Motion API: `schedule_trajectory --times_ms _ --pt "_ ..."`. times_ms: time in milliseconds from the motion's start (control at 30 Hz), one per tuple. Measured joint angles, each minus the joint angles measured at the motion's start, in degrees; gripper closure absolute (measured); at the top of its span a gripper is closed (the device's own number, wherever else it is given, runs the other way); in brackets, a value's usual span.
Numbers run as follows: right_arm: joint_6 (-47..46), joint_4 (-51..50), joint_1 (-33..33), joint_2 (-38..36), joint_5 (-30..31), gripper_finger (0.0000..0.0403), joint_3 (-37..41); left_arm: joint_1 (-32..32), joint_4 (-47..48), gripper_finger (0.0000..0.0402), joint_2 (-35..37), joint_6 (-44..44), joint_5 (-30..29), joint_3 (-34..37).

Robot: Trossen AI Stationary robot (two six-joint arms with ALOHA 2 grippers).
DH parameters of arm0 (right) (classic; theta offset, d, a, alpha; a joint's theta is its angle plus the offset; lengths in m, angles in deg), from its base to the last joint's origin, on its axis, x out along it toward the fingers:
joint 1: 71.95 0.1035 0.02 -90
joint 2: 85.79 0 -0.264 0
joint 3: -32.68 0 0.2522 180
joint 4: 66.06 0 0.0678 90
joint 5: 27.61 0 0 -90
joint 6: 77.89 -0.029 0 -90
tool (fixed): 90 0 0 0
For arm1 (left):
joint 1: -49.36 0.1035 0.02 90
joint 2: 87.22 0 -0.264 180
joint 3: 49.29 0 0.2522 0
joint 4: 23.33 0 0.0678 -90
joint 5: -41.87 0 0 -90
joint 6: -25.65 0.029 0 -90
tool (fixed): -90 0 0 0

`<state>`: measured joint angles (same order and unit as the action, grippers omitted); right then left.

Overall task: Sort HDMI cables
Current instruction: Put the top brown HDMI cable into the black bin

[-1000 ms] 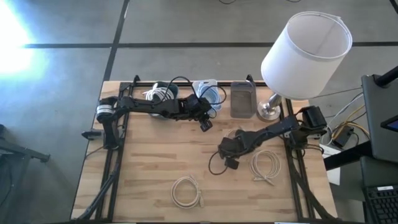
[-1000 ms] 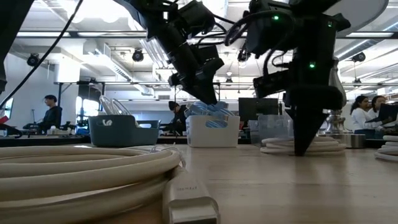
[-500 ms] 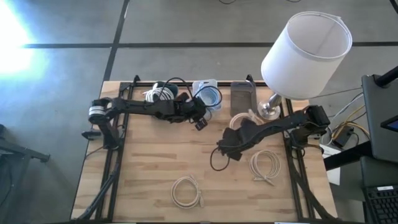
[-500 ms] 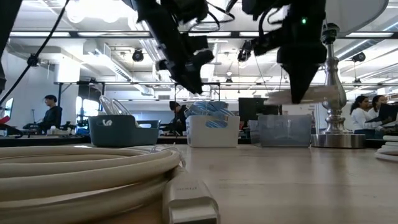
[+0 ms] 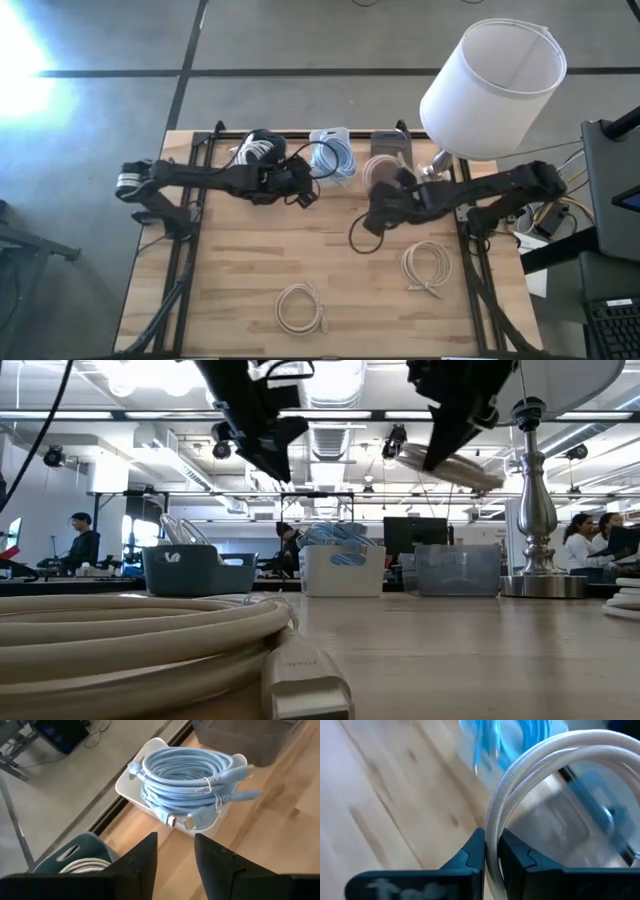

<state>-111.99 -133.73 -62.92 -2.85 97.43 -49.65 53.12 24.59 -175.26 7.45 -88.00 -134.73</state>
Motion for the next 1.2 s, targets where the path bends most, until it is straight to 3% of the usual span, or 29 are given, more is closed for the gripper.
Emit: schedule_trajectory --times_ms 200,367,700,900,1100,1200 --pt "13.8 23.6 -5.7 -6.8 -0.4 0.0374 13.2 -0.3 -0.7 0.0268 4.0 -2.1 -1.0 3.1" --pt "18.1 36.6 -12.1 -9.4 -4.1 0.0374 21.5 -0.4 -2.6 0.0268 6.6 -2.5 -1.8 6.6" --pt "19.2 39.8 -22.0 -10.1 -5.5 0.0374 28.2 -0.4 -4.2 0.0268 9.2 -3.0 -2.2 9.0" --pt "23.0 41.1 -23.7 -9.8 -6.0 0.0374 28.8 -0.4 -4.2 0.0268 9.2 -3.0 -2.1 9.1" --pt "31.3 50.9 -23.7 -9.8 -16.6 0.0374 28.8 -0.4 -4.6 0.0268 9.2 -3.0 -2.1 9.1" --pt "31.3 54.7 -24.6 -9.8 -19.8 0.0374 29.2 -0.4 -4.7 0.0268 9.2 -3.0 -2.1 9.1"
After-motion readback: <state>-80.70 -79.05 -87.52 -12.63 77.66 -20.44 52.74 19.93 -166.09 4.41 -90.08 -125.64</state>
